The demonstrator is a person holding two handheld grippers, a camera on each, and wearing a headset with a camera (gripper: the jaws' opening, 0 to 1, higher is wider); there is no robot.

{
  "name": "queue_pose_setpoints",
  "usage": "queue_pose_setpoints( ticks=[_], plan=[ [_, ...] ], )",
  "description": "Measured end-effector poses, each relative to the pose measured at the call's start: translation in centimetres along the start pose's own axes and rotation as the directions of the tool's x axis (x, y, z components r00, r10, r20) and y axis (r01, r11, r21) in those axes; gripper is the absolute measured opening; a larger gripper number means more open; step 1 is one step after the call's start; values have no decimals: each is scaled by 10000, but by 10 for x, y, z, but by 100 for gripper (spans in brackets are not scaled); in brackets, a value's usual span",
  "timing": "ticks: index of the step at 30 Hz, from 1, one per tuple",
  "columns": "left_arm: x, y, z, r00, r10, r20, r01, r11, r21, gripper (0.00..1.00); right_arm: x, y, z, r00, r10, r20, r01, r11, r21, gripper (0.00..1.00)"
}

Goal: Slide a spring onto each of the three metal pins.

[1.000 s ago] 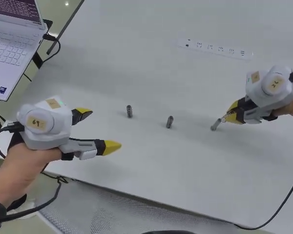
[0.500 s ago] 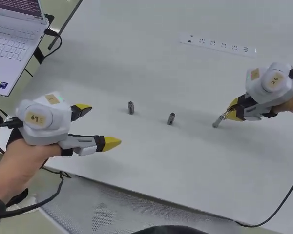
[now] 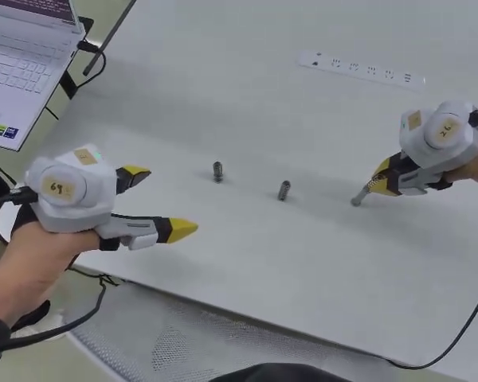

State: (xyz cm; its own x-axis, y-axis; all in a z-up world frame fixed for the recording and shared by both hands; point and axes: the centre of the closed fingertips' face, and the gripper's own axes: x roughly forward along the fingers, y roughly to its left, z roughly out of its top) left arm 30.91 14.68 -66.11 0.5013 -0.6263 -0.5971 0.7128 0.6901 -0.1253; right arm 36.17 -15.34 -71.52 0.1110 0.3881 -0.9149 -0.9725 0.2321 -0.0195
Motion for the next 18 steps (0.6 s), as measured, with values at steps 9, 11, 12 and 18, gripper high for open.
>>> queue_pose_setpoints(
  ticks=[9,11,12,18],
  plan=[
    [0,1,-1,10000,38,-17,-38,10000,-58,71,6,0,-1,9999,109,-120,-110,9999,-115,9],
    [0,2,-2,10000,53,-26,-53,10000,-59,71,8,0,-3,9997,122,-206,-125,9998,-156,9],
    [-1,2,-2,10000,55,-21,-55,10000,-65,71,9,0,-3,9997,125,-229,-129,9998,-170,9],
    [-2,3,-2,9999,118,-25,-118,9999,-89,71,14,0,-5,9991,206,-358,-216,9994,-269,9]
  ],
)
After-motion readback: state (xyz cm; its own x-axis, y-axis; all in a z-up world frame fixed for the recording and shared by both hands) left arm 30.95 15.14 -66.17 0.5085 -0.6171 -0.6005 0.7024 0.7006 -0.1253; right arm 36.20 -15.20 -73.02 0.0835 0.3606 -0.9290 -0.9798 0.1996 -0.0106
